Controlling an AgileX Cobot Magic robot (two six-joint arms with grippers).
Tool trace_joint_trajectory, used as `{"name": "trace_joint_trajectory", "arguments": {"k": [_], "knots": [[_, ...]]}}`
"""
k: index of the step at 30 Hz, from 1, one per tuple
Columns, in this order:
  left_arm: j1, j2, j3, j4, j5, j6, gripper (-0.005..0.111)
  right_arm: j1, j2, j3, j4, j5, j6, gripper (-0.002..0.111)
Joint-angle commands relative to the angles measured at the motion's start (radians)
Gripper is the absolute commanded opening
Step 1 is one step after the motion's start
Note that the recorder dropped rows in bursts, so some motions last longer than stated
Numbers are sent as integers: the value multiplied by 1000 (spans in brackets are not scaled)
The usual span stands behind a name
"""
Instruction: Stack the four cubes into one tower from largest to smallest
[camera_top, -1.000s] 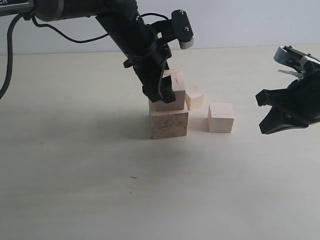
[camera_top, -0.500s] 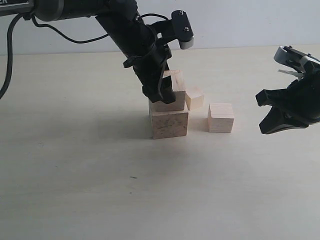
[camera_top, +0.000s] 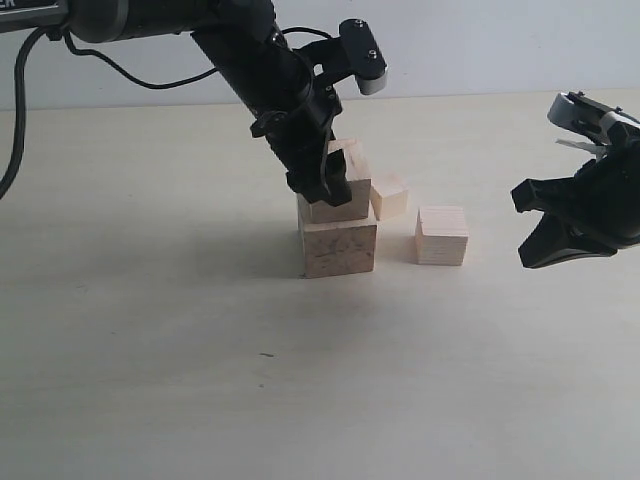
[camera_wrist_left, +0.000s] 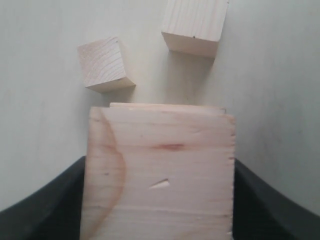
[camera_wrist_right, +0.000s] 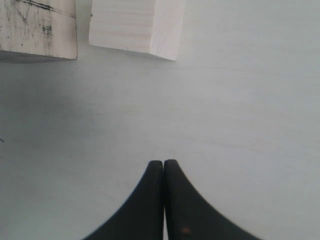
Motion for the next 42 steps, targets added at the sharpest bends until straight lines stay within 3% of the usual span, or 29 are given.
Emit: {"name": "trace_joint_trajectory", "arguments": {"k": [1,12,15,20,25,31,42], "knots": [[1,4,-5,5,-19,5,0,-1,-10,7,9,0,-9,0],[1,4,-5,5,-19,30,3,-1,-10,7,9,4,-9,0],[1,4,-5,5,-19,45,18,-1,-10,7,9,6,-9,0],[1,4,-5,5,-32,45,55,-1,-10,7,9,17,-9,0],[1,4,-5,5,-41,42,74,-1,-10,7,9,21,-9,0],[1,4,-5,5,-41,19,82,-1,-10,7,9,21,-9,0],[1,-50,-5,19,-69,15,82,-1,-10,7,9,21,-9,0]]}}
